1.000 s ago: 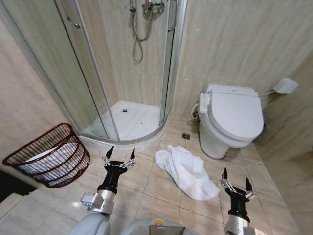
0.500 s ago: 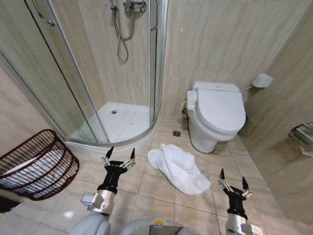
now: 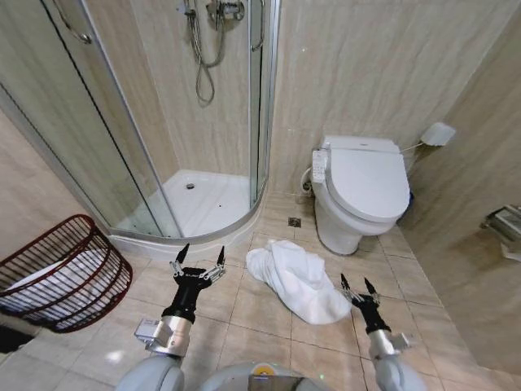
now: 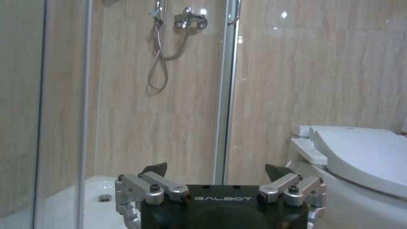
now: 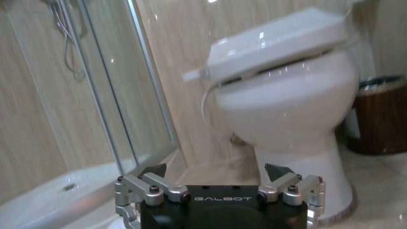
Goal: Discard the used towel into the hamper.
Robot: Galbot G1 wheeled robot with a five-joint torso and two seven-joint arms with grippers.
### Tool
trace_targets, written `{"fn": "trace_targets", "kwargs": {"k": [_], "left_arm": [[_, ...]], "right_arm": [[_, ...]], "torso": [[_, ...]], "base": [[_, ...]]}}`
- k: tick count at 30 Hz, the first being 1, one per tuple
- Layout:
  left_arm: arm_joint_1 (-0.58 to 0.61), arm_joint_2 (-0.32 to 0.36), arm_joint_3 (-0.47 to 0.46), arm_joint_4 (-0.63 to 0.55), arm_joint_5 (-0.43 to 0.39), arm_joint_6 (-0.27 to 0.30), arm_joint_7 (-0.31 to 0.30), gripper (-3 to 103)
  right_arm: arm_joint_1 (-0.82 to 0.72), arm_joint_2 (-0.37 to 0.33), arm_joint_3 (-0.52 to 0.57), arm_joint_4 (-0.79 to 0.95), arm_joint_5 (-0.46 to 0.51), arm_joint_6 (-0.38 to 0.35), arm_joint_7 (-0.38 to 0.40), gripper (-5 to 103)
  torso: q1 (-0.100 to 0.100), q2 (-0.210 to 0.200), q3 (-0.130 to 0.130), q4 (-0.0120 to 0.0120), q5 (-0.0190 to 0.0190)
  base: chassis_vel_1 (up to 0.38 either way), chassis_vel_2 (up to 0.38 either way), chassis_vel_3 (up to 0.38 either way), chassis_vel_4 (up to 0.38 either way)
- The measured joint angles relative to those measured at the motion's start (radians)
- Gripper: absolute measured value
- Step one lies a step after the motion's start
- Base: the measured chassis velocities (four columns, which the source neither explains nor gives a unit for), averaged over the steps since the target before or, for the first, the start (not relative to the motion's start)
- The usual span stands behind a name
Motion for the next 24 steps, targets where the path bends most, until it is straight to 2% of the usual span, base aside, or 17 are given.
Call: {"fn": "trace_targets", "kwargs": {"k": [4,7,10,17,19,24], "left_arm": [[0.000,0.000,0.000,0.000,0.000,0.000,0.000,100],[0.000,0.000,0.000,0.000,0.000,0.000,0.000,100],[0.000,0.000,0.000,0.000,0.000,0.000,0.000,100],[0.000,0.000,0.000,0.000,0.000,0.000,0.000,100],[0.000,0.000,0.000,0.000,0.000,0.000,0.000,100],[0.000,0.000,0.000,0.000,0.000,0.000,0.000,100]], "right_arm": [[0.070,-0.042,-0.039,-0.066,0.012,-0.045,-0.020,100],[0.104,-0.049,-0.063,-0.094,0.005,-0.054,-0.025,100],[0.201,-0.044,-0.137,-0.180,-0.042,-0.059,-0.017,100],[0.313,-0.042,-0.220,-0.287,-0.083,-0.063,0.001,100],[0.438,-0.029,-0.326,-0.423,-0.133,-0.067,0.013,100],[0.519,-0.002,-0.409,-0.537,-0.166,-0.086,0.018,100]], "torso": [[0.000,0.000,0.000,-0.0003,0.0000],[0.000,0.001,0.000,0.0001,-0.0003],[0.000,0.001,0.001,0.0001,-0.0001],[0.000,0.001,0.001,0.0000,-0.0003],[0.000,0.001,0.001,0.0001,-0.0004],[0.000,0.002,0.001,0.0000,-0.0005]], "base": [[0.000,0.000,0.000,0.000],[0.000,0.000,0.000,0.000],[0.000,0.000,0.000,0.000],[0.000,0.000,0.000,0.000],[0.000,0.000,0.000,0.000],[0.000,0.000,0.000,0.000]]}}
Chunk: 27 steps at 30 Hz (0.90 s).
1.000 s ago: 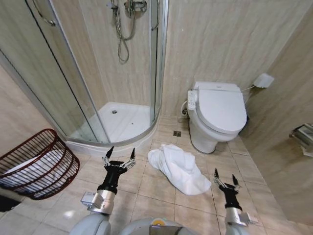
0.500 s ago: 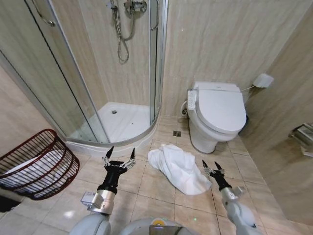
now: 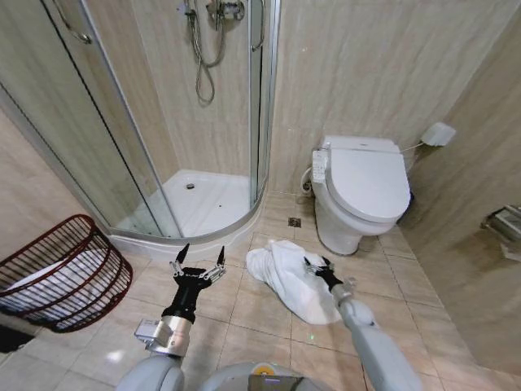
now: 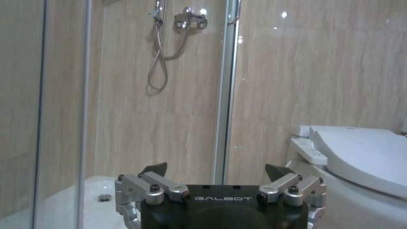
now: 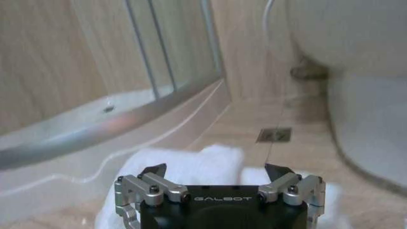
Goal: Discard the used towel into the hamper.
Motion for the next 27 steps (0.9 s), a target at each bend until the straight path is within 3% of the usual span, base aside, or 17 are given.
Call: {"fn": "trace_targets", "kwargs": {"k": [6,14,17,20,24,27], "left_arm": [[0.000,0.000,0.000,0.000,0.000,0.000,0.000,100],[0.000,0.000,0.000,0.000,0.000,0.000,0.000,100],[0.000,0.000,0.000,0.000,0.000,0.000,0.000,100],[0.000,0.000,0.000,0.000,0.000,0.000,0.000,100],[0.000,0.000,0.000,0.000,0.000,0.000,0.000,100],[0.000,0.000,0.000,0.000,0.000,0.000,0.000,100]], "right_arm": [[0.060,0.033,-0.023,-0.124,-0.152,-0.026,0.058,100],[0.098,0.031,-0.032,-0.201,-0.174,-0.040,0.041,100],[0.099,0.032,-0.028,-0.208,-0.175,-0.034,0.030,96],[0.089,0.033,-0.022,-0.208,-0.176,-0.026,0.023,80],[0.083,0.034,-0.016,-0.207,-0.176,-0.021,0.022,70],[0.074,0.033,-0.011,-0.203,-0.175,-0.019,0.024,53]], "torso": [[0.000,0.000,0.000,-0.0001,0.0003],[0.000,0.000,0.000,0.0000,0.0001],[0.000,0.000,0.000,-0.0002,0.0002],[0.000,0.000,0.000,-0.0001,0.0003],[0.000,0.000,0.000,-0.0001,0.0003],[0.000,0.000,0.000,-0.0001,0.0003]], "base": [[0.000,0.000,0.000,0.000],[0.000,0.000,0.000,0.000],[0.000,0.000,0.000,0.000],[0.000,0.000,0.000,0.000],[0.000,0.000,0.000,0.000],[0.000,0.000,0.000,0.000]]}}
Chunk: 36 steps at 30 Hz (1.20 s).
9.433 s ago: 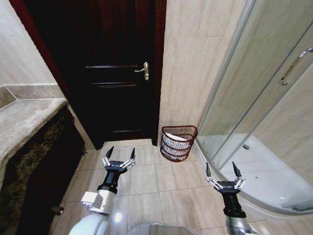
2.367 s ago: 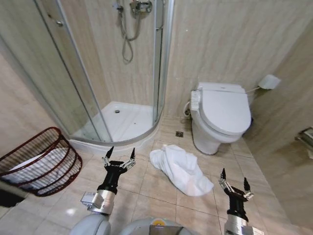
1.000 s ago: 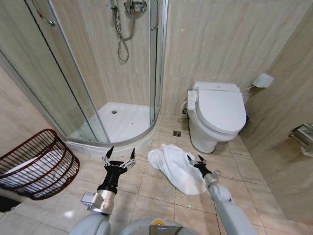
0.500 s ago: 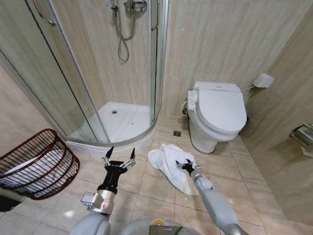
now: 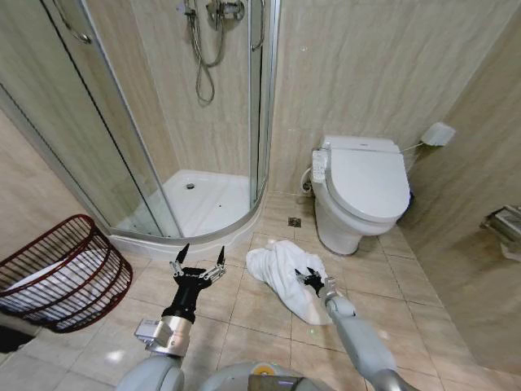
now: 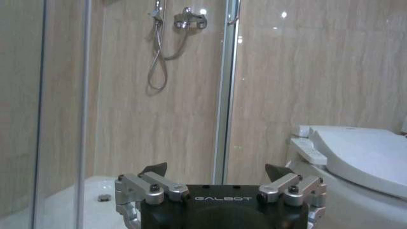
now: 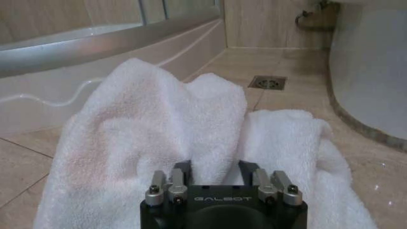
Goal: Discard the used towel into the hamper.
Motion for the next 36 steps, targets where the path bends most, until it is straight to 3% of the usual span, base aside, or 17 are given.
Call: {"fn": "trace_targets", "kwargs": {"k": [4,6,9,15,28,31,36], "left_arm": [[0.000,0.000,0.000,0.000,0.000,0.000,0.000,100],[0.000,0.000,0.000,0.000,0.000,0.000,0.000,100],[0.000,0.000,0.000,0.000,0.000,0.000,0.000,100],[0.000,0.000,0.000,0.000,0.000,0.000,0.000,100],[0.000,0.000,0.000,0.000,0.000,0.000,0.000,100],[0.000,0.000,0.000,0.000,0.000,0.000,0.000,100],[0.000,0.000,0.000,0.000,0.000,0.000,0.000,100]], "right_arm": [[-0.007,0.002,0.007,0.005,0.004,-0.001,0.008,37],[-0.010,0.003,0.008,0.008,0.005,-0.001,0.009,37],[-0.016,0.003,0.011,0.014,0.005,-0.001,0.010,21],[-0.031,-0.003,0.018,0.033,0.007,-0.001,0.010,3],[-0.090,-0.013,0.088,0.145,0.003,0.008,-0.017,2],[-0.152,-0.002,0.148,0.277,-0.009,0.060,0.004,2],[-0.252,-0.002,0.195,0.479,-0.020,0.082,0.040,2]], "torso": [[0.000,0.000,0.000,0.0000,0.0000],[0.000,0.000,0.000,0.0000,0.0000],[0.000,0.000,0.000,0.0000,0.0000],[0.000,0.000,0.000,0.0000,0.0000],[0.000,0.000,0.000,0.0000,0.0000],[0.000,0.000,0.000,0.0001,0.0001],[0.000,0.000,0.000,-0.0001,0.0002]], "base": [[0.000,0.000,0.000,0.000],[0.000,0.000,0.000,0.000],[0.000,0.000,0.000,0.000],[0.000,0.000,0.000,0.000],[0.000,0.000,0.000,0.000],[0.000,0.000,0.000,0.000],[0.000,0.000,0.000,0.000]]}}
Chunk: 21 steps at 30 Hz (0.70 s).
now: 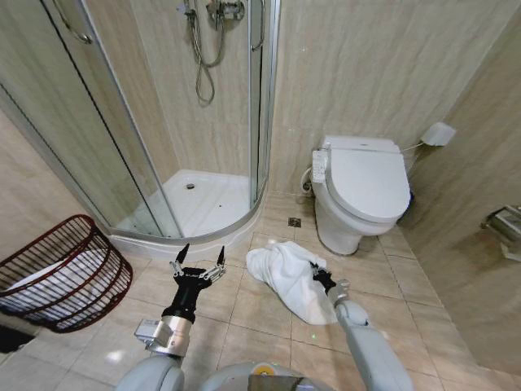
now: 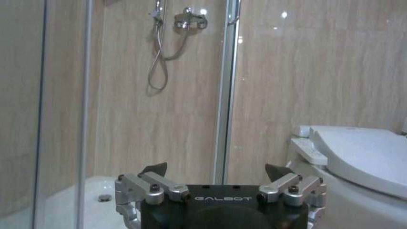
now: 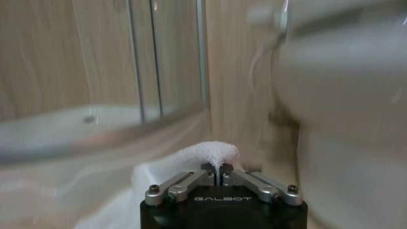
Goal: Discard the used towel into the hamper.
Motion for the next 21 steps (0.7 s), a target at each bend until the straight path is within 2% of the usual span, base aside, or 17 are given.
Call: {"fn": "trace_targets", "kwargs": {"k": [3,4,8,14,17,18,21], "left_arm": [[0.000,0.000,0.000,0.000,0.000,0.000,0.000,100],[0.000,0.000,0.000,0.000,0.000,0.000,0.000,100],[0.000,0.000,0.000,0.000,0.000,0.000,0.000,100],[0.000,0.000,0.000,0.000,0.000,0.000,0.000,100],[0.000,0.000,0.000,0.000,0.000,0.000,0.000,100],[0.000,0.000,0.000,0.000,0.000,0.000,0.000,100],[0.000,0.000,0.000,0.000,0.000,0.000,0.000,100]], "right_arm": [[-0.108,0.018,0.056,0.230,-0.004,-0.005,0.031,2],[-0.108,0.018,0.056,0.230,-0.004,-0.005,0.031,2],[-0.224,0.030,0.122,0.485,-0.036,-0.008,0.037,2],[-0.299,0.005,0.194,0.687,-0.048,-0.002,0.036,2],[-0.325,-0.016,0.284,0.812,-0.010,0.006,0.025,2],[-0.325,-0.016,0.284,0.812,-0.010,0.006,0.025,2],[-0.321,-0.046,0.376,0.901,0.077,-0.005,0.022,2]], "torso": [[0.000,0.000,0.000,0.0000,-0.0001],[0.000,0.000,0.000,0.0000,-0.0001],[0.000,0.000,0.000,0.0001,-0.0004],[0.000,0.000,0.000,0.0001,-0.0004],[0.000,0.000,0.000,0.0002,-0.0001],[0.000,0.000,0.000,0.0002,-0.0001],[0.000,0.000,0.000,0.0002,0.0001]], "base": [[0.000,0.000,0.000,0.000],[0.000,0.000,0.000,0.000],[0.000,0.000,0.000,0.000],[0.000,0.000,0.000,0.000],[0.000,0.000,0.000,0.000],[0.000,0.000,0.000,0.000],[0.000,0.000,0.000,0.000]]}}
